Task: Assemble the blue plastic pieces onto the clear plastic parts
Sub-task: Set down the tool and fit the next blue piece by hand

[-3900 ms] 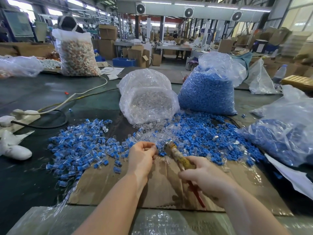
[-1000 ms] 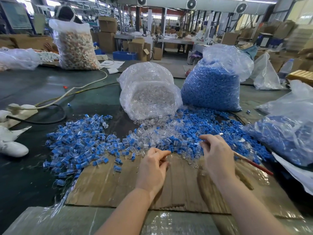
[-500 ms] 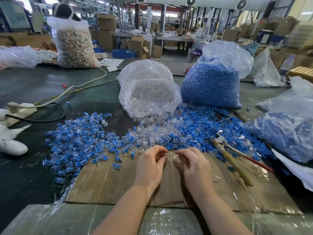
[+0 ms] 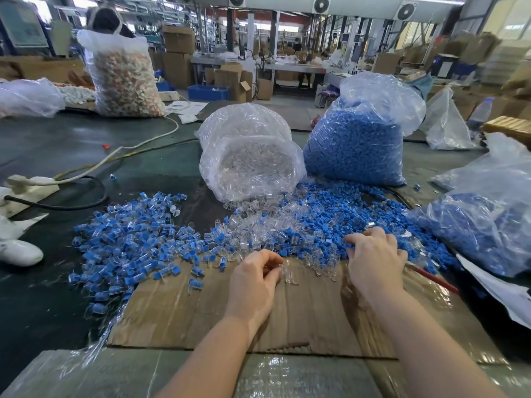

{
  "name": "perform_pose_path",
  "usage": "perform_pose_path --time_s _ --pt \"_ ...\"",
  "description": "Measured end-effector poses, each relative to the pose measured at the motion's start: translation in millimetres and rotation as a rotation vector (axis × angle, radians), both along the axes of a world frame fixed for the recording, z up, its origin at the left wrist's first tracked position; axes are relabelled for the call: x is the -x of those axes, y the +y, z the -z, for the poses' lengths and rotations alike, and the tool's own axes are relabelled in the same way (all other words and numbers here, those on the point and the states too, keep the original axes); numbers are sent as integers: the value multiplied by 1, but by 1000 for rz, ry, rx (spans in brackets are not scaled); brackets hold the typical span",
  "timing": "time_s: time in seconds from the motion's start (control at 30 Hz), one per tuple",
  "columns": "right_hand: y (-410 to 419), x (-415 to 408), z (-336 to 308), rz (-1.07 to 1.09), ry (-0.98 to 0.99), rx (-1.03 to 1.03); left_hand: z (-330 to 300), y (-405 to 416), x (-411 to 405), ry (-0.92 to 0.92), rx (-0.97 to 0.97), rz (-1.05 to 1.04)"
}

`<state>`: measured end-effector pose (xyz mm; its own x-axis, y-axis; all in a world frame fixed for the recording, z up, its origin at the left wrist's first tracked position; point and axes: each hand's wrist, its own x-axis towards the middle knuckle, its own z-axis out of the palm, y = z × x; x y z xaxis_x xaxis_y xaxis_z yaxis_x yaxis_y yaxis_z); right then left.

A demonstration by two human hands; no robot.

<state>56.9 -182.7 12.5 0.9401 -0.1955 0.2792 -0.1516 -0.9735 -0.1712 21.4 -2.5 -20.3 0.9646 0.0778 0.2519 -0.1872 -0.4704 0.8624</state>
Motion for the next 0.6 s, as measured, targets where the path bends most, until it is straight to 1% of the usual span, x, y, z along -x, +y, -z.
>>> perform_pose_path --time_s 0.1,0.17,0.33,0.47,0.53,0.6 --pt "-1 -9 3 -44 124 69 0 0 0 2 -5 4" --pt "-1 -15 5 -69 142 82 0 0 -1 8 -9 4" --pt "-3 -20 6 -54 46 140 1 0 -1 16 -26 4" --pt "-3 -20 6 -62 26 96 1 0 -1 6 -29 2" --pt "-3 -18 3 -71 -42 64 1 0 -1 -6 -31 -1" --pt "1 -13 1 -105 -152 7 2 0 -2 -11 -28 -4"
